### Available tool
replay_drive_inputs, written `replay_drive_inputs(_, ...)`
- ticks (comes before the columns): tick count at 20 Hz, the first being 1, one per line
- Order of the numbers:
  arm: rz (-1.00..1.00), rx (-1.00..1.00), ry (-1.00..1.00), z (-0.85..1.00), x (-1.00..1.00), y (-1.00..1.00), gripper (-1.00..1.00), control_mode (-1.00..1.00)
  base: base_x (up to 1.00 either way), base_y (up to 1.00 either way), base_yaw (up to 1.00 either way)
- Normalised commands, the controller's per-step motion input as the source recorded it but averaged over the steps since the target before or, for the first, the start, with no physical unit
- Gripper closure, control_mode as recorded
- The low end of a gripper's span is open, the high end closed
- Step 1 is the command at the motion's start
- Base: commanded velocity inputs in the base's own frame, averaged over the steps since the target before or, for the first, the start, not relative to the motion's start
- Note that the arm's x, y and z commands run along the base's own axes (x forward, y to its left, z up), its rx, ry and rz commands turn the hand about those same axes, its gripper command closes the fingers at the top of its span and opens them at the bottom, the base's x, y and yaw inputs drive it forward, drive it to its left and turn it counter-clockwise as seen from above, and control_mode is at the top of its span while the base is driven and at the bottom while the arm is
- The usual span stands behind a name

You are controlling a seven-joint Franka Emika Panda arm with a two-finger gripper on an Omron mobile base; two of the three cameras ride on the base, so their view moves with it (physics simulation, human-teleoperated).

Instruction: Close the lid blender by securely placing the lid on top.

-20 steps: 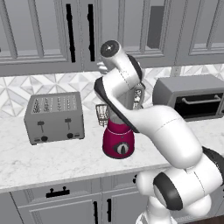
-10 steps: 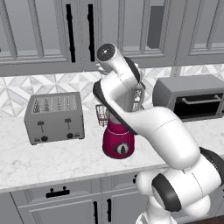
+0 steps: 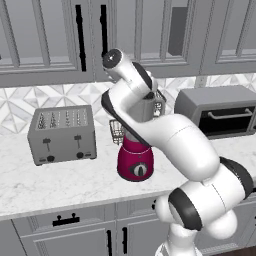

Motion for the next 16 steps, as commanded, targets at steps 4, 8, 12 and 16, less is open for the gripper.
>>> replay_drive_inputs(4, -0.04, 0.0, -0.05, -0.35, 0.16, 0.0, 1.0, -1.0, 0.0, 0.0, 0.0)
replay_drive_inputs(8, -0.04, 0.0, -0.09, -0.34, 0.0, 0.0, 1.0, -1.0, 0.0, 0.0, 0.0)
replay_drive_inputs(12, -0.03, 0.0, -0.1, -0.39, 0.0, 0.0, 1.0, -1.0, 0.0, 0.0, 0.0)
replay_drive_inputs(16, -0.01, -0.03, -0.1, -0.7, -0.01, 0.0, 1.0, -1.0, 0.0, 0.0, 0.0)
